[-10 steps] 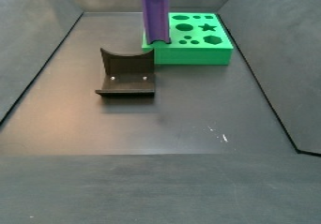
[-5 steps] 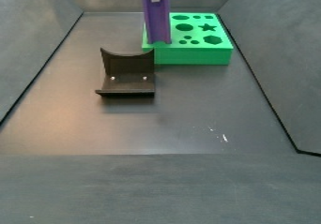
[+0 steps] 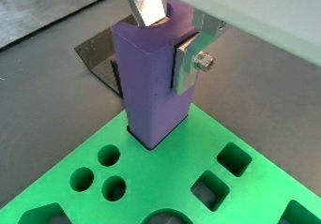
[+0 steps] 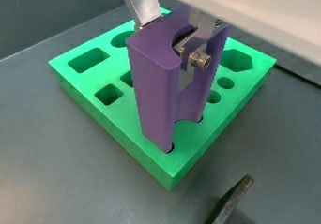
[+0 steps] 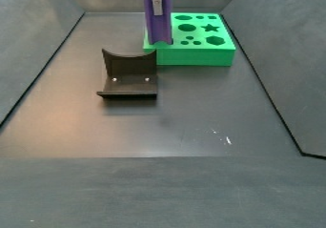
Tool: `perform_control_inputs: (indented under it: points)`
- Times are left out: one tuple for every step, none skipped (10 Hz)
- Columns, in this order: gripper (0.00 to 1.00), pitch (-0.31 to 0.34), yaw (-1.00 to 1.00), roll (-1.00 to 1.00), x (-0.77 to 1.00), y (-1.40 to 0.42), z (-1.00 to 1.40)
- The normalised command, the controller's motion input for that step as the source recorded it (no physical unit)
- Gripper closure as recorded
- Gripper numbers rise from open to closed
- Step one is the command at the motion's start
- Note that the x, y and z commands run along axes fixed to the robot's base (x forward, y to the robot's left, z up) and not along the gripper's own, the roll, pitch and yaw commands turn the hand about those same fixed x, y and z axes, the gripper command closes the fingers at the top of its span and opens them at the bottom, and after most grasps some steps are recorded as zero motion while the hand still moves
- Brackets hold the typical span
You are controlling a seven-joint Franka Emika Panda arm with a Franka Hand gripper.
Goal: Insert the arch object.
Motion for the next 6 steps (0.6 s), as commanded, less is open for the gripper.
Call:
perform_control_inputs:
  points:
    - [1.00, -0.197, 0.00, 0.21, 0.00, -0.05, -0.32]
    - [1.00, -0.173, 0.00, 0.17, 0.00, -0.10, -0.39]
    - [1.00, -0.183, 0.00, 0.09, 0.00, -0.07, -0.33]
    - [1.00, -0.104, 0.00, 0.00, 0.00, 0.00, -0.18]
    - [1.00, -0.009, 0.00, -0.03, 0.00, 0.01, 0.00]
    - [1.00, 0.000, 0.00, 0.00, 0.00, 0.00, 0.00]
